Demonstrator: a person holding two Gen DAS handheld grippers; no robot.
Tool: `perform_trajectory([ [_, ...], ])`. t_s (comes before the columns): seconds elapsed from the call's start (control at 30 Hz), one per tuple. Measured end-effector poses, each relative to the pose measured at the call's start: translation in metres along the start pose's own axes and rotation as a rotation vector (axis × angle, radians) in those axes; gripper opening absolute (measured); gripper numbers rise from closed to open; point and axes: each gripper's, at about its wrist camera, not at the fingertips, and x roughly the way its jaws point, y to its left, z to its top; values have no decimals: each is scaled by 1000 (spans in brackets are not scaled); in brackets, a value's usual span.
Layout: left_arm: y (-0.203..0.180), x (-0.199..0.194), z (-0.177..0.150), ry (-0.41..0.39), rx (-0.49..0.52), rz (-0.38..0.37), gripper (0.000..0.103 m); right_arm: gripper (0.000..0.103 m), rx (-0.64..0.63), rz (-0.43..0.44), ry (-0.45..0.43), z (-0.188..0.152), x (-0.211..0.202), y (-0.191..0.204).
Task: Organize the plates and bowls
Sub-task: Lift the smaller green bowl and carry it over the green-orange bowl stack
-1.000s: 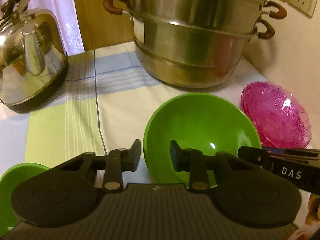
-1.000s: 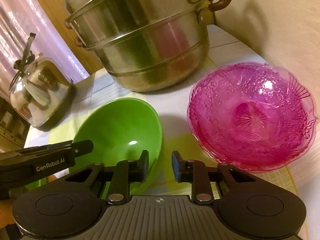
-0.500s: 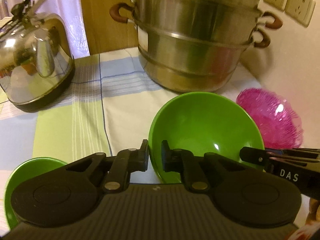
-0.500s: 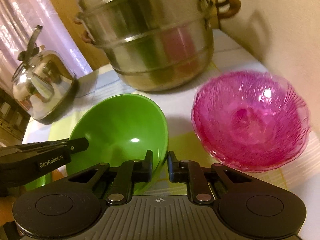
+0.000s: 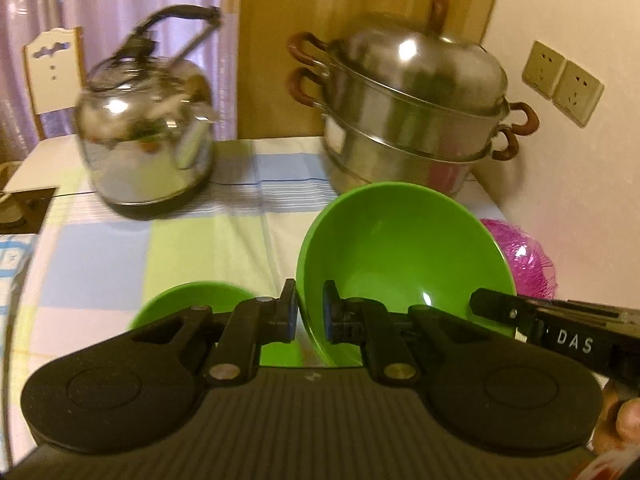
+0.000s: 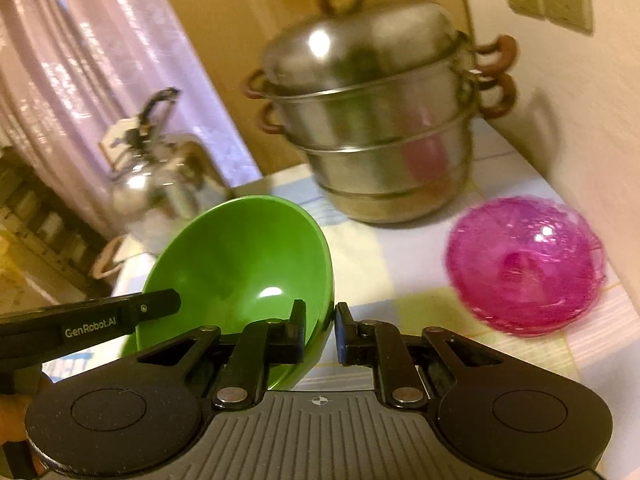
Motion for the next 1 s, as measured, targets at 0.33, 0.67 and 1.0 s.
perform_trajectory([
  [0.33, 57, -49, -18, -18, -50, 111, 11, 14, -74, 110, 16, -20, 4, 66],
  [0.67, 91, -23, -30, 24, -87, 139, 11, 14, -122, 124, 70, -33, 45, 92],
  [1.0, 106, 8, -49, 58, -106, 158, 11, 14, -172, 83, 124, -44, 81, 96],
])
